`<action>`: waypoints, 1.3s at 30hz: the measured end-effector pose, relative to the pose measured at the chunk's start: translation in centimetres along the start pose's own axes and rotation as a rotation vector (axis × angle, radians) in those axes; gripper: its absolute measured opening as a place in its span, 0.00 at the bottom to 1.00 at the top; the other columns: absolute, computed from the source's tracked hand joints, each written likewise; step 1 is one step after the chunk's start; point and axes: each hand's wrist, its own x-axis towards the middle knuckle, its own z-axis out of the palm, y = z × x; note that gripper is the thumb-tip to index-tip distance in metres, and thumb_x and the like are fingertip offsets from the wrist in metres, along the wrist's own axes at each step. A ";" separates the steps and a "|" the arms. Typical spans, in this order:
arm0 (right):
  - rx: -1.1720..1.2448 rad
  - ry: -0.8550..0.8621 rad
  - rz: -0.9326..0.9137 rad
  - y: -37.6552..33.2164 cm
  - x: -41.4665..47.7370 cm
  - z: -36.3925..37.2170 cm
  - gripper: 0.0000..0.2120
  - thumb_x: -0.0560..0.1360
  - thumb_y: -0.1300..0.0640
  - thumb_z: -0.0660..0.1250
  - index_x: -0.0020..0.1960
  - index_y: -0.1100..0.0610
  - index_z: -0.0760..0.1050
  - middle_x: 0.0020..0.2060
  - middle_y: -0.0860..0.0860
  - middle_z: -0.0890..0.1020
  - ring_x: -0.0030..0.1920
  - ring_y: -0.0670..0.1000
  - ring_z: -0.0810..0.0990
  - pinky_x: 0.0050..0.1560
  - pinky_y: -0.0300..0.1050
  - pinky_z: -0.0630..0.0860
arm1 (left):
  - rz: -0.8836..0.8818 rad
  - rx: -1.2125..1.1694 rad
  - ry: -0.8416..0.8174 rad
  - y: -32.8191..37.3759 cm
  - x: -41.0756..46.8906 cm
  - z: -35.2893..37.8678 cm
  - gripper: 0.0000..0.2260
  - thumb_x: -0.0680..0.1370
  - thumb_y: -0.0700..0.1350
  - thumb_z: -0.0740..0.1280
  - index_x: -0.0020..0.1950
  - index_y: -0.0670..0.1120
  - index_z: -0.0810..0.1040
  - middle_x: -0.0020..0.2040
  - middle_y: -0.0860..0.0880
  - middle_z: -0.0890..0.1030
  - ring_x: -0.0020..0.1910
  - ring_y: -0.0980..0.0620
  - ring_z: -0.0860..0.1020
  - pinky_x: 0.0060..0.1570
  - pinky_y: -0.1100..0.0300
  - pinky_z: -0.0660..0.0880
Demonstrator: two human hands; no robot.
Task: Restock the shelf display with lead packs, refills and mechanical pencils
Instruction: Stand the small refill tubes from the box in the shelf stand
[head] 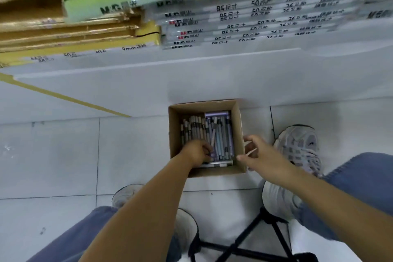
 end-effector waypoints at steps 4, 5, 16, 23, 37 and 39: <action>0.024 -0.014 0.008 -0.4 -0.2 -0.1 0.20 0.76 0.53 0.69 0.65 0.49 0.66 0.49 0.49 0.77 0.47 0.49 0.80 0.51 0.49 0.79 | 0.056 0.046 -0.009 -0.2 0.6 0.8 0.09 0.75 0.37 0.73 0.55 0.42 0.83 0.57 0.44 0.82 0.56 0.49 0.79 0.60 0.58 0.75; 0.031 -0.014 0.004 -0.5 -0.3 -0.1 0.20 0.76 0.54 0.69 0.65 0.49 0.66 0.50 0.50 0.77 0.47 0.50 0.80 0.52 0.50 0.79 | 0.077 0.037 -0.012 -0.2 0.6 0.8 0.09 0.76 0.39 0.72 0.56 0.44 0.82 0.58 0.45 0.82 0.57 0.49 0.78 0.62 0.57 0.74; 0.094 -0.037 0.003 0.4 -0.3 -0.3 0.20 0.76 0.52 0.68 0.65 0.47 0.66 0.51 0.49 0.77 0.49 0.53 0.80 0.54 0.57 0.78 | 0.146 0.117 -0.245 0.4 1.2 1.1 0.16 0.79 0.50 0.69 0.67 0.51 0.76 0.63 0.49 0.78 0.59 0.51 0.75 0.63 0.54 0.70; 0.111 -0.038 -0.003 0.6 -0.3 -0.2 0.19 0.76 0.53 0.68 0.64 0.46 0.65 0.50 0.49 0.76 0.48 0.52 0.80 0.54 0.56 0.78 | 0.118 0.103 -0.276 0.3 1.8 1.1 0.07 0.77 0.49 0.72 0.51 0.54 0.77 0.49 0.55 0.78 0.50 0.55 0.75 0.52 0.57 0.68; 0.084 -0.047 0.005 0.1 -0.2 -0.2 0.20 0.77 0.53 0.67 0.67 0.49 0.66 0.52 0.50 0.77 0.48 0.50 0.81 0.51 0.50 0.80 | 0.169 -0.070 -0.032 2.0 -1.3 -0.5 0.08 0.80 0.47 0.67 0.58 0.50 0.77 0.52 0.50 0.80 0.51 0.52 0.79 0.46 0.61 0.70; 0.082 -0.038 0.008 0.0 -0.3 -0.2 0.22 0.77 0.53 0.67 0.69 0.51 0.66 0.51 0.50 0.77 0.48 0.50 0.81 0.49 0.46 0.81 | 0.225 -0.190 0.061 2.7 -3.2 -1.7 0.03 0.81 0.48 0.66 0.54 0.55 0.76 0.47 0.53 0.83 0.46 0.57 0.82 0.42 0.65 0.72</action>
